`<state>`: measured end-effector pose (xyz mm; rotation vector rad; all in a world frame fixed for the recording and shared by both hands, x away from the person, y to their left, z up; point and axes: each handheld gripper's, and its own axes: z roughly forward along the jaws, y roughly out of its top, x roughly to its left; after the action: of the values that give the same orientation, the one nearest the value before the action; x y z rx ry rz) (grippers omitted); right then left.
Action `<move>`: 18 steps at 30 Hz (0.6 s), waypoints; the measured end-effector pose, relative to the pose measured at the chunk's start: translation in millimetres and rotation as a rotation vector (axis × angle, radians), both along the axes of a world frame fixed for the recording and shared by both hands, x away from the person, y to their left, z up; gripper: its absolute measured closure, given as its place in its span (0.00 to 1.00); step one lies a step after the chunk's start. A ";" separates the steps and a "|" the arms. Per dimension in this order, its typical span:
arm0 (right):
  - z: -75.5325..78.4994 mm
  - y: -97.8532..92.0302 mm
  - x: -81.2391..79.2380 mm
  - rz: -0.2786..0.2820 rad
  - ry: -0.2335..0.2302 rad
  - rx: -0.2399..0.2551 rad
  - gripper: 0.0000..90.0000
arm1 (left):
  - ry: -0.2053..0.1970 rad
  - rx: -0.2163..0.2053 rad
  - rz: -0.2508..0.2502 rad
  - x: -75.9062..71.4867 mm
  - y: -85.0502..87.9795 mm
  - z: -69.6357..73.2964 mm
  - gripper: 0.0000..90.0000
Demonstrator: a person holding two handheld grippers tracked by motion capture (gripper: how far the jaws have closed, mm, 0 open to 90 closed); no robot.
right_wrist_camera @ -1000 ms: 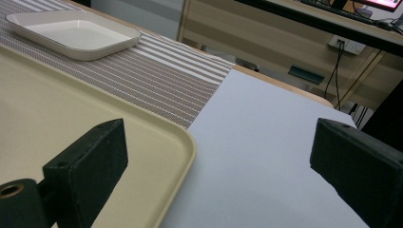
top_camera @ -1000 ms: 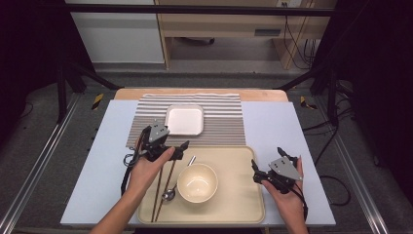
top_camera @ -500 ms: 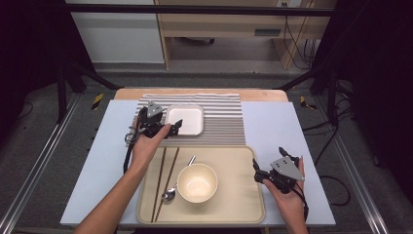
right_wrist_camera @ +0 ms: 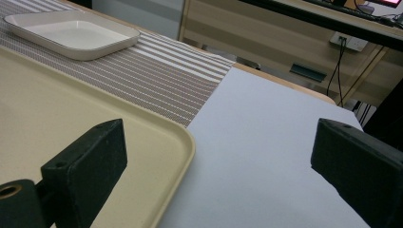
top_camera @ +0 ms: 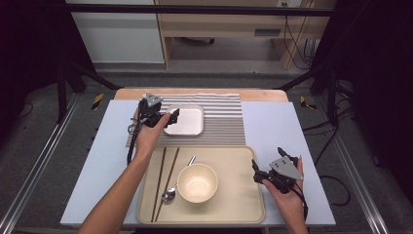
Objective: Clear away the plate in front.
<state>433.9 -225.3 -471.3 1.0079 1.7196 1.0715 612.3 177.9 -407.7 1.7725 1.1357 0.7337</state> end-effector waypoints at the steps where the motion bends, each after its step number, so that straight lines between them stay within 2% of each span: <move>1: 0.1 -0.1 -0.2 -0.001 0.000 0.000 0.05 | 0.006 0.003 0.006 1.9 1.5 -1.4 0.12; 2: 0.4 -0.2 -0.7 -0.001 -0.001 0.001 0.06 | 0.012 0.013 0.010 3.4 2.9 -3.0 0.12; 4: 1.7 0.0 -1.9 -0.003 -0.009 -0.001 0.06 | 0.024 0.005 0.028 5.9 4.5 -6.5 0.18; 6: 3.0 1.1 -3.0 0.000 -0.014 -0.006 0.06 | 0.034 0.008 0.036 8.1 5.3 -9.7 0.16; 8: 3.1 3.0 -3.5 0.002 -0.015 -0.017 0.06 | 0.054 -0.011 0.057 9.4 6.3 -12.9 0.16; 12: 3.4 6.6 -4.4 0.003 -0.015 -0.021 0.06 | 0.063 0.027 0.073 11.1 6.8 -17.2 0.15; 16: 2.6 8.0 -3.6 0.005 -0.010 -0.028 0.06 | 0.072 0.013 0.092 12.4 9.6 -22.6 0.16; 18: 2.1 7.7 -3.3 0.003 -0.008 -0.029 0.06 | 0.094 -0.006 0.095 11.8 11.4 -28.6 0.18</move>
<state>430.6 -217.6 -469.3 0.9821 1.7263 1.0481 624.2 189.3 -436.3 1.7733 1.2909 0.7081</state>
